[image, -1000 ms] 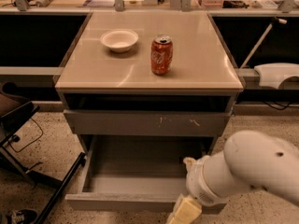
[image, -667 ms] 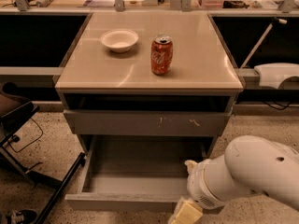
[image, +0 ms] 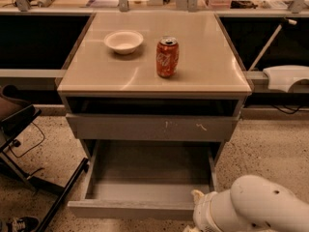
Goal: Close middle drawer
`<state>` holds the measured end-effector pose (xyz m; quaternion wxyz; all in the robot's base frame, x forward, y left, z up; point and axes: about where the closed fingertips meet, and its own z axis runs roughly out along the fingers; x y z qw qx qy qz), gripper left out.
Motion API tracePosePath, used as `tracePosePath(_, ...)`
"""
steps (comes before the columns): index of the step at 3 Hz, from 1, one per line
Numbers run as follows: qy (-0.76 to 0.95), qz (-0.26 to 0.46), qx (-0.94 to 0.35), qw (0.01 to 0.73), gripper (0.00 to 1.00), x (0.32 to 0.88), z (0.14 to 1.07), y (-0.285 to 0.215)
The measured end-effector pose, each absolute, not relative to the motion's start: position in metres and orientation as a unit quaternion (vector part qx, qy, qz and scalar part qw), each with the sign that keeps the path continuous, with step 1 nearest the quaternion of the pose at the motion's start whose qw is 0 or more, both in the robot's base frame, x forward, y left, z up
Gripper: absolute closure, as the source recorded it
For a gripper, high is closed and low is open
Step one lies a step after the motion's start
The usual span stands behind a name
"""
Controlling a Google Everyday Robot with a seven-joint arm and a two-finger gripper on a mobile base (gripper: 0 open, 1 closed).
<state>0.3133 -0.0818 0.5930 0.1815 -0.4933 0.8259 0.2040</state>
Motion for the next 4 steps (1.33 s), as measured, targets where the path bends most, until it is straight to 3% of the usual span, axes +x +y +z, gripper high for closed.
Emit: tracePosePath(4, 0.856, 0.297, -0.402, 0.132, 0.0, 0.323, 0.359, -0.057)
